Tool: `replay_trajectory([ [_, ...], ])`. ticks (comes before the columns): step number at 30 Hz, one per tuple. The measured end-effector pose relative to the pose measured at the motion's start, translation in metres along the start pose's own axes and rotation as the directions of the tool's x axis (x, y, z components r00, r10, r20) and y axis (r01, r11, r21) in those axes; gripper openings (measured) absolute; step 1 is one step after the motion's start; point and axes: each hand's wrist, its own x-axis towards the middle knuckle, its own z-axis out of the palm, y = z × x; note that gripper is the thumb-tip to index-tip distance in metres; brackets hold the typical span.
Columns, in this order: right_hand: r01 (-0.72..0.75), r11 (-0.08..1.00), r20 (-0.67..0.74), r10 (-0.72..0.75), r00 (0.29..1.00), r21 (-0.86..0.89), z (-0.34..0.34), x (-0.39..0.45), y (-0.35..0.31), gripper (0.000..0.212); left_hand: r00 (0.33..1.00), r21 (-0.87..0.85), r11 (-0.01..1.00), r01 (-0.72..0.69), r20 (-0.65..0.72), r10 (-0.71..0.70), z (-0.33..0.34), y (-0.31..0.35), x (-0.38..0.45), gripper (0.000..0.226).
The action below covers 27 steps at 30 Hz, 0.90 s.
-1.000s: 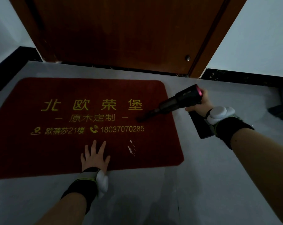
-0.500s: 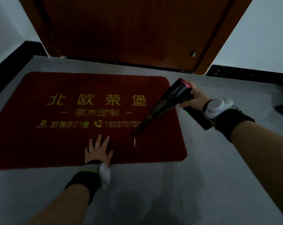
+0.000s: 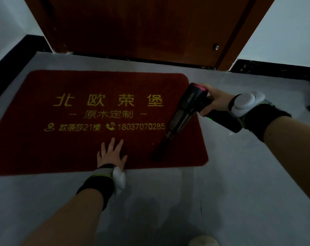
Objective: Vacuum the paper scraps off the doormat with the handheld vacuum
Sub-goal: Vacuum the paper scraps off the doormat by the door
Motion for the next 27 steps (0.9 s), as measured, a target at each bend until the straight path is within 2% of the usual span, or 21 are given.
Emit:
replay_trajectory([
  [3,0.027,0.999,-0.030,-0.027,0.999,0.019,0.002,0.001,0.000,0.092,1.000,0.002,1.000,-0.001,-0.007,0.001,0.000,-0.001,0.000,0.065],
  [8,0.063,0.994,-0.292,-0.034,0.956,0.089,-0.006,-0.003,0.010,0.091,1.000,0.003,1.000,-0.005,-0.010,0.005,0.000,-0.001,-0.001,0.065],
  [10,0.084,0.989,-0.345,-0.038,0.938,0.118,-0.006,-0.005,0.015,0.090,1.000,0.012,1.000,-0.006,-0.016,0.006,0.001,-0.001,-0.001,0.065],
  [13,0.059,0.987,-0.305,-0.010,0.952,0.150,-0.007,-0.008,0.018,0.092,1.000,0.021,1.000,-0.012,-0.017,0.013,0.002,0.000,-0.001,0.065],
  [16,0.010,0.996,-0.170,0.006,0.985,0.090,-0.006,-0.008,0.019,0.094,0.999,0.040,0.999,-0.008,-0.041,0.010,0.004,-0.001,-0.004,0.065],
  [19,0.040,0.997,-0.093,-0.034,0.995,0.060,0.001,-0.007,0.019,0.092,0.992,0.115,0.988,0.104,-0.079,-0.095,0.006,0.000,-0.008,0.071],
  [22,0.064,0.996,-0.129,-0.055,0.990,0.067,0.001,-0.005,0.018,0.088,0.961,0.106,0.955,0.276,-0.060,-0.271,0.005,-0.004,-0.013,0.089],
  [25,0.045,0.990,-0.261,-0.009,0.965,0.134,-0.003,-0.005,0.027,0.088,0.938,0.049,0.938,0.343,-0.062,-0.340,0.004,-0.015,-0.014,0.095],
  [27,0.086,0.977,-0.404,0.001,0.915,0.197,-0.002,-0.004,0.035,0.090,0.934,0.003,0.935,0.354,-0.062,-0.353,0.000,-0.025,-0.011,0.093],
])
